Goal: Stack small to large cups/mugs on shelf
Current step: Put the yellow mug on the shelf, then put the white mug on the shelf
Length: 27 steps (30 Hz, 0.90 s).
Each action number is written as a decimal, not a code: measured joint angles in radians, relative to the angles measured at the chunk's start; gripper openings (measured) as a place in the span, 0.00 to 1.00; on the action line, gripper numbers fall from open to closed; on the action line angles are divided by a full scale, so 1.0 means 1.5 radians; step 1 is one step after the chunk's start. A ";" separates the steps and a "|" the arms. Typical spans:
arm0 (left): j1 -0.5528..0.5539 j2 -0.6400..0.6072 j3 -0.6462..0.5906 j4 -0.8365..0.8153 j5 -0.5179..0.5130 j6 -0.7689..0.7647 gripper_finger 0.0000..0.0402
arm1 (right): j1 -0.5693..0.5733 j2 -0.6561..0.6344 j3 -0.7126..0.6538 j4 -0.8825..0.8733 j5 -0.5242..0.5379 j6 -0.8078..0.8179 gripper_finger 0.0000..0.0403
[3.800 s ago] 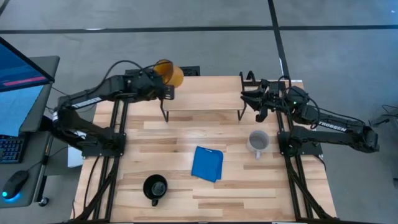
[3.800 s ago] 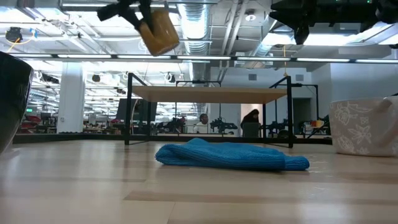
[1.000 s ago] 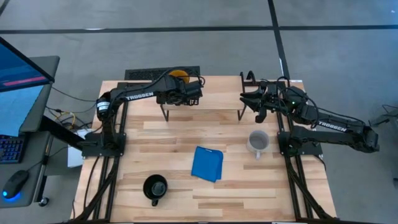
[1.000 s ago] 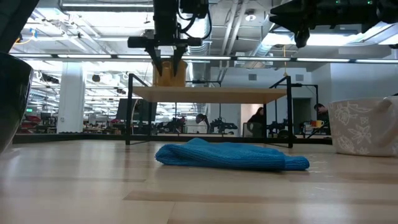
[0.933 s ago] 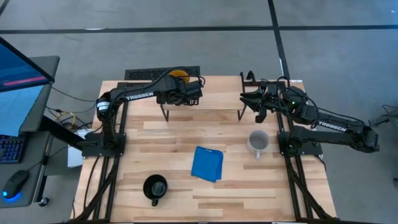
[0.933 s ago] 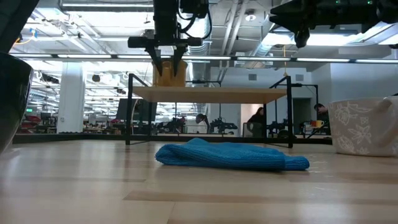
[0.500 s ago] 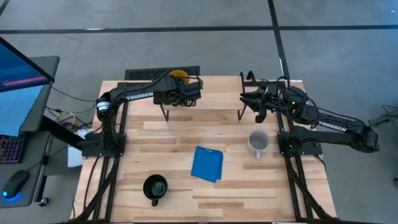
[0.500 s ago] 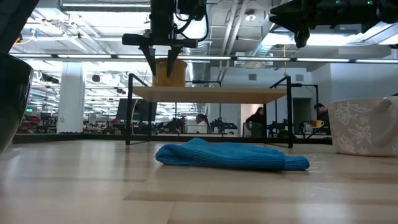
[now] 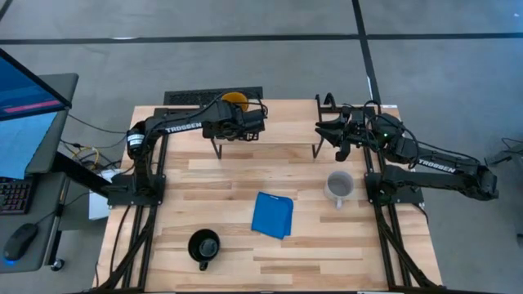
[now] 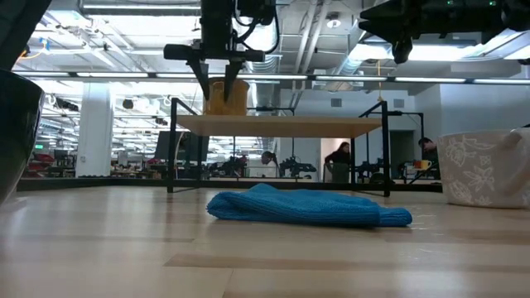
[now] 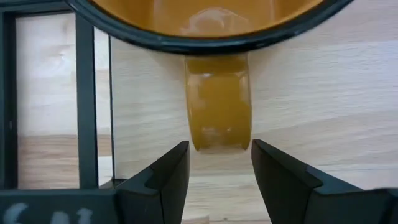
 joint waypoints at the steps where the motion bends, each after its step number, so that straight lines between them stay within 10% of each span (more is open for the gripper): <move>1: 0.000 0.000 0.003 -0.004 0.000 0.001 0.41 | 0.000 0.000 0.000 0.000 0.000 0.000 0.31; 20: -0.039 -0.001 0.198 -0.088 -0.079 0.031 0.41 | 0.000 0.000 0.000 0.000 0.000 0.000 0.31; 27: -0.081 -0.017 0.272 -0.098 -0.213 0.079 0.41 | 0.000 0.000 0.000 0.000 0.000 0.000 0.31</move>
